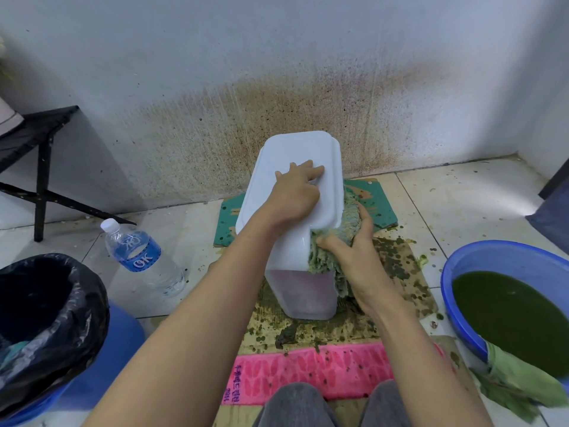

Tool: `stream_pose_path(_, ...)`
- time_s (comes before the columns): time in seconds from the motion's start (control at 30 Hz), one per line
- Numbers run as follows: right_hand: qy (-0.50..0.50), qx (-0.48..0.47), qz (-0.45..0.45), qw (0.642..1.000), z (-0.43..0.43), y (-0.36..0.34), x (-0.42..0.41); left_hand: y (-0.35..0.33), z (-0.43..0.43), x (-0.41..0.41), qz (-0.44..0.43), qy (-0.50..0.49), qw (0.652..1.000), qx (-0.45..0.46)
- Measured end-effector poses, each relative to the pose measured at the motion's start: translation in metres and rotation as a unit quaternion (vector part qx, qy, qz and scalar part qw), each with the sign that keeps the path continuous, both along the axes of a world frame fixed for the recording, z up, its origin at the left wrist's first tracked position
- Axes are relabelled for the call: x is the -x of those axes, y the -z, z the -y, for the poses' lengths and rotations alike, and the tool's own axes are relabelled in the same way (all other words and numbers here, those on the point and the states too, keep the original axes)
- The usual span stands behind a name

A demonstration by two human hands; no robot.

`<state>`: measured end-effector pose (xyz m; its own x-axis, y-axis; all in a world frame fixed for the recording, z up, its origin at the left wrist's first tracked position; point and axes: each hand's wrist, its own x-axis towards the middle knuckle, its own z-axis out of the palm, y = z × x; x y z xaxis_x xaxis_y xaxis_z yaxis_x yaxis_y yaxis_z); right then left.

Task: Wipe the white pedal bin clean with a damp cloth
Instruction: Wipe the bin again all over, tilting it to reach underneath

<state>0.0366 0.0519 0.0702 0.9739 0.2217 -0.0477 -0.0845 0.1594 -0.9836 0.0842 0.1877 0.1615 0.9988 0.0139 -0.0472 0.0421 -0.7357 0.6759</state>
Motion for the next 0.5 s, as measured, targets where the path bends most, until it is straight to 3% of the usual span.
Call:
stream_pose_path(0.13, 0.061, 0.029, 0.042, 0.997, -0.009, -0.004, 0.005, 0.001, 0.001, 0.006, 0.010, -0.003, 1.000, -0.003)
stream_pose_path(0.2, 0.052, -0.001, 0.041, 0.998, -0.009, -0.002, 0.004, 0.000, 0.002, 0.011, 0.034, -0.026, 0.999, 0.011)
stream_pose_path(0.3, 0.018, -0.109, -0.027, 0.994, -0.004, 0.000, -0.001, -0.002, 0.003, 0.020, 0.101, -0.072, 0.988, 0.093)
stream_pose_path(0.37, 0.022, -0.115, -0.047, 0.992, -0.002, 0.002, -0.008, -0.002, -0.003, 0.029, 0.147, -0.119, 0.967, 0.170)
stream_pose_path(0.43, 0.028, -0.091, -0.040, 0.995, -0.003, 0.000, -0.025, -0.002, -0.022, 0.031, 0.196, -0.199, 0.948, 0.152)
stream_pose_path(0.5, 0.025, -0.071, -0.033, 0.997, -0.006, -0.004, -0.048, -0.001, -0.047, 0.024, 0.154, -0.291, 0.940, 0.089)
